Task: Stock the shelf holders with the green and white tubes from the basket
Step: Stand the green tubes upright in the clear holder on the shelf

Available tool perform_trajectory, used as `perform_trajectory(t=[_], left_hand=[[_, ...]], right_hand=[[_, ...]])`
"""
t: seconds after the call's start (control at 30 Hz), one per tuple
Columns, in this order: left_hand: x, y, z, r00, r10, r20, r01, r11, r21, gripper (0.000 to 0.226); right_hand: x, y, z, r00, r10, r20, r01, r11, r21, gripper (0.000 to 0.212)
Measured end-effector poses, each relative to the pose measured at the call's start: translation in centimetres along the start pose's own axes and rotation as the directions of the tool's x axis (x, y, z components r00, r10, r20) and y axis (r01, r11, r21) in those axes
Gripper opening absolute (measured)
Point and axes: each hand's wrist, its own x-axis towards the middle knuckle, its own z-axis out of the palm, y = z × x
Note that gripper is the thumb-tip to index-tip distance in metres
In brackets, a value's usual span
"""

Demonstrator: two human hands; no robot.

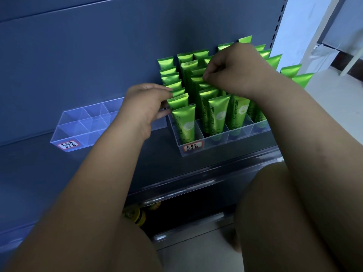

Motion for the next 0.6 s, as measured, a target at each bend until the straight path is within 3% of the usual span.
perform_trajectory(t=[0.3, 0.6], left_hand=[[-0.3, 0.1, -0.2, 0.999, 0.032, -0.006, -0.032, 0.998, 0.05, 0.011], [-1.2, 0.7, -1.9, 0.972, 0.221, -0.073, -0.198, 0.95, 0.242, 0.017]], right_hand=[[-0.1, -0.4, 0.3, 0.999, -0.044, -0.032, 0.043, 0.999, -0.032, 0.018], [-1.5, -2.4, 0.6, 0.956, -0.184, -0.231, 0.18, 0.983, -0.036, 0.024]])
